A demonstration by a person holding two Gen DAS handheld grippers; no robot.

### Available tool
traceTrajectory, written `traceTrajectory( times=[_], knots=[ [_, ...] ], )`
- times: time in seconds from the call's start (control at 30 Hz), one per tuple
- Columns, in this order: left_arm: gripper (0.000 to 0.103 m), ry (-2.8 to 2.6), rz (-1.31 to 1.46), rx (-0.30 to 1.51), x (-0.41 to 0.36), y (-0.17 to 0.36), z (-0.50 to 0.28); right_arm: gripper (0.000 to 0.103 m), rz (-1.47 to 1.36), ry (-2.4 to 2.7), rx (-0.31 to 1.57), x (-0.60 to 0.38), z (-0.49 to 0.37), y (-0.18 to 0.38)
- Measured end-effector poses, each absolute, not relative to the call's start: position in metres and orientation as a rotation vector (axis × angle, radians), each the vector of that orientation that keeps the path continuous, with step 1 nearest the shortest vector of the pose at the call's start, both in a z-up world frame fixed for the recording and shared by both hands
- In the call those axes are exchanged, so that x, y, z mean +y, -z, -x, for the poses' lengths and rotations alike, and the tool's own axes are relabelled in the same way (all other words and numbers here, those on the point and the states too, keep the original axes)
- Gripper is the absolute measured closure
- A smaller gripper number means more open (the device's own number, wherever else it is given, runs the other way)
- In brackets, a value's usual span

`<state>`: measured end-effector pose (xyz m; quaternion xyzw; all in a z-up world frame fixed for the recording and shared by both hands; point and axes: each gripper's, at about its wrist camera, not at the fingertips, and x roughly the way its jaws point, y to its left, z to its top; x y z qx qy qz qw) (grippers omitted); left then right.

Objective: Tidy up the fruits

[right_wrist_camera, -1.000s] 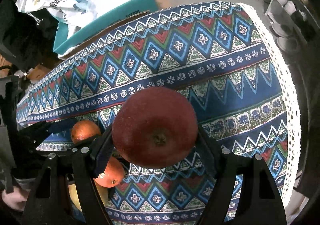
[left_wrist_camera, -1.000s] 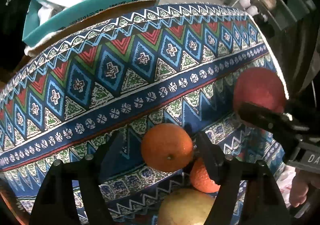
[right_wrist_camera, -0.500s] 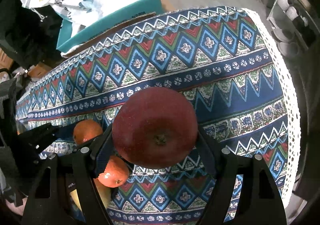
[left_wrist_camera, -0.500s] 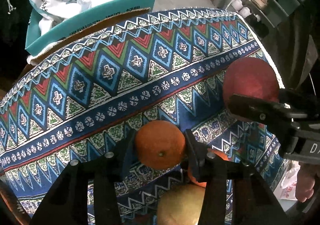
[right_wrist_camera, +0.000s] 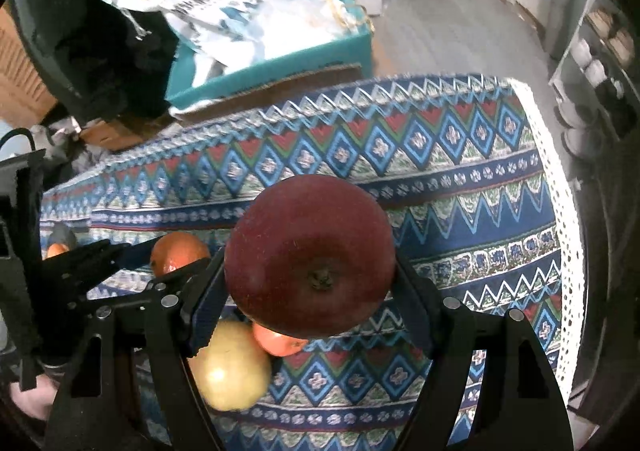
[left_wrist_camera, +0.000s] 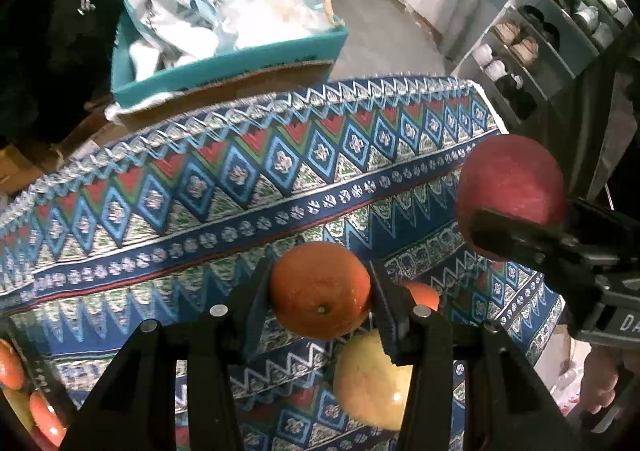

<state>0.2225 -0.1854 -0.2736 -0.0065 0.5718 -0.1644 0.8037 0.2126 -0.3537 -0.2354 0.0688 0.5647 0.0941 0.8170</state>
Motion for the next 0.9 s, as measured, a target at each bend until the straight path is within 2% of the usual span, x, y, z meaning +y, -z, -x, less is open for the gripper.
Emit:
traceTrajectory(
  times=[0.9],
  knots=[
    [0.055, 0.332, 0.036, 1.036, -0.125, 0.163, -0.149, 0.026, -0.098, -0.395, 1.068, -0.274, -0.164, 0.152]
  ],
)
